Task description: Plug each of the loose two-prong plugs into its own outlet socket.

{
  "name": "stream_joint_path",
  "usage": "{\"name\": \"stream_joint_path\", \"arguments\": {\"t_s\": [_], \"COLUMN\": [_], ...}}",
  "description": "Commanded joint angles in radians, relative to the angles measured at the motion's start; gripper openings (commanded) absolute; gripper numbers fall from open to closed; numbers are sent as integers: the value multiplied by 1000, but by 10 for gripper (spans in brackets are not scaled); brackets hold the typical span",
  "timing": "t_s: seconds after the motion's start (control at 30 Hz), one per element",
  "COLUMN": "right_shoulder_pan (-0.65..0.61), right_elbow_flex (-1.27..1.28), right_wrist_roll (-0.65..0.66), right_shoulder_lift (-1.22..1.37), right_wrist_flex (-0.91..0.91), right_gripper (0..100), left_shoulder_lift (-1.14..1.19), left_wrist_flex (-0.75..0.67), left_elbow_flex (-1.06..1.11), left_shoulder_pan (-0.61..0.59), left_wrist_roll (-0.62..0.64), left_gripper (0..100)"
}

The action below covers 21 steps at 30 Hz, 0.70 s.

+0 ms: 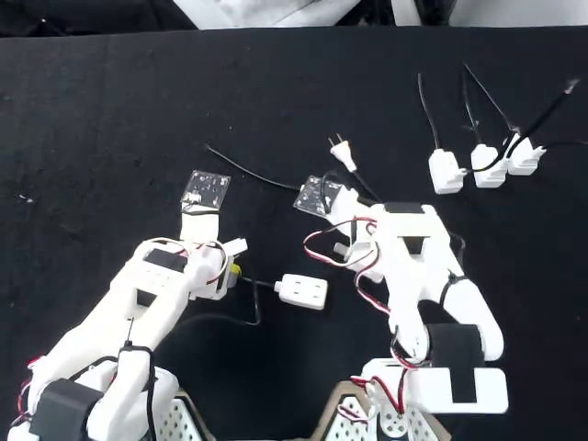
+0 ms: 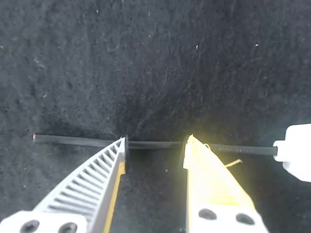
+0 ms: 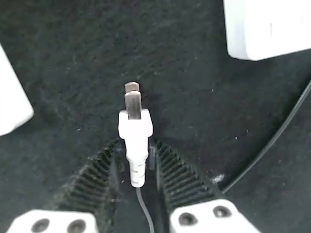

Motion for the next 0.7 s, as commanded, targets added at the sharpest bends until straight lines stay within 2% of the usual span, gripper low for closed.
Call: {"name": "stream_joint_path", "arguments": {"t_s": [0.0, 0.17, 0.23, 0.43, 0.57, 0.67], "right_shoulder_pan": [5, 15, 26, 103, 124, 129], "right_elbow_flex": [-67, -153, -197, -294, -282, -277], "right_wrist_roll": [11, -5, -9, -60, -80, -77], "right_shoulder_lift": [5, 5, 5, 5, 5, -5], "right_wrist_flex": [28, 186, 212, 216, 221, 264], "right_gripper": [20, 201, 229, 145, 6, 11], "left_shoulder_lift": [-20, -20, -20, -20, -20, -20], "left_wrist_flex": [-15, -15, -15, -15, -15, -15], "left_elbow_flex": [8, 8, 8, 8, 8, 8], "left_shoulder_pan": [1, 1, 1, 1, 1, 1], "left_wrist_roll": [12, 12, 12, 12, 12, 12], "left_gripper": [198, 198, 198, 198, 198, 198]}}
